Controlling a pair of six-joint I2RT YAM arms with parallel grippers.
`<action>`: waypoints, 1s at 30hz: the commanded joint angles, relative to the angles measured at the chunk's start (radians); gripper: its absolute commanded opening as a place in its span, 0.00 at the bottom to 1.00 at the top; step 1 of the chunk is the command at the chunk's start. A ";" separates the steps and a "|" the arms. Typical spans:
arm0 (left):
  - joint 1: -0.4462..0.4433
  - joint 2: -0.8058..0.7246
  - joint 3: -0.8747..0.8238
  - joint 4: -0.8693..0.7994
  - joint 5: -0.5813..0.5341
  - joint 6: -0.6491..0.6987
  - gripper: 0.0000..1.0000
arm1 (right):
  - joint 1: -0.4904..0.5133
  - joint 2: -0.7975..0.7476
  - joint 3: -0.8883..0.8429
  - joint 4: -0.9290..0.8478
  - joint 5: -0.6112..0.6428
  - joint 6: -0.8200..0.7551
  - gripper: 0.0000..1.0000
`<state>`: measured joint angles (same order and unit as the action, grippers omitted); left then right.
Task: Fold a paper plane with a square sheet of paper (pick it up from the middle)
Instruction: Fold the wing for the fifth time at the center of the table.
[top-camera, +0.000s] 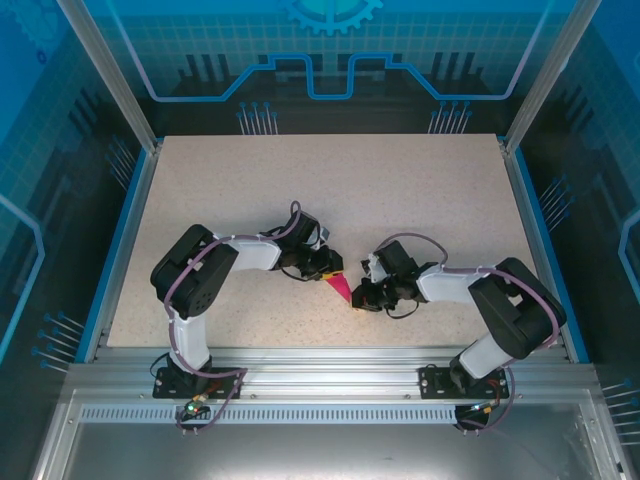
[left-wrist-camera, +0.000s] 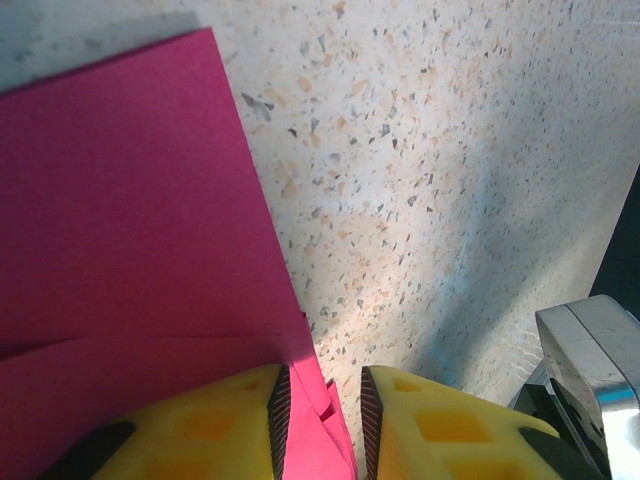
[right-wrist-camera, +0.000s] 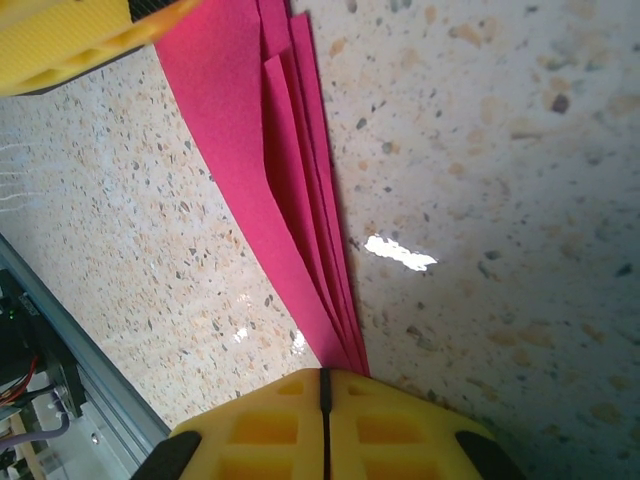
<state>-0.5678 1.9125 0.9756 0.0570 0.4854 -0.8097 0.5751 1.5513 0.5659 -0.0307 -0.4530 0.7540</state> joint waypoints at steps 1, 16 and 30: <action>0.000 0.040 0.012 -0.045 -0.011 0.023 0.29 | -0.021 -0.036 -0.045 -0.093 0.027 -0.009 0.06; -0.001 0.037 0.011 -0.039 0.000 0.023 0.29 | -0.055 -0.071 -0.044 -0.082 -0.005 -0.015 0.06; -0.002 0.035 0.015 -0.038 0.007 0.020 0.29 | -0.020 0.104 0.141 -0.010 -0.033 -0.002 0.10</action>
<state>-0.5678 1.9171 0.9806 0.0574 0.4946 -0.8093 0.5411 1.5997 0.6830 -0.0322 -0.4866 0.7513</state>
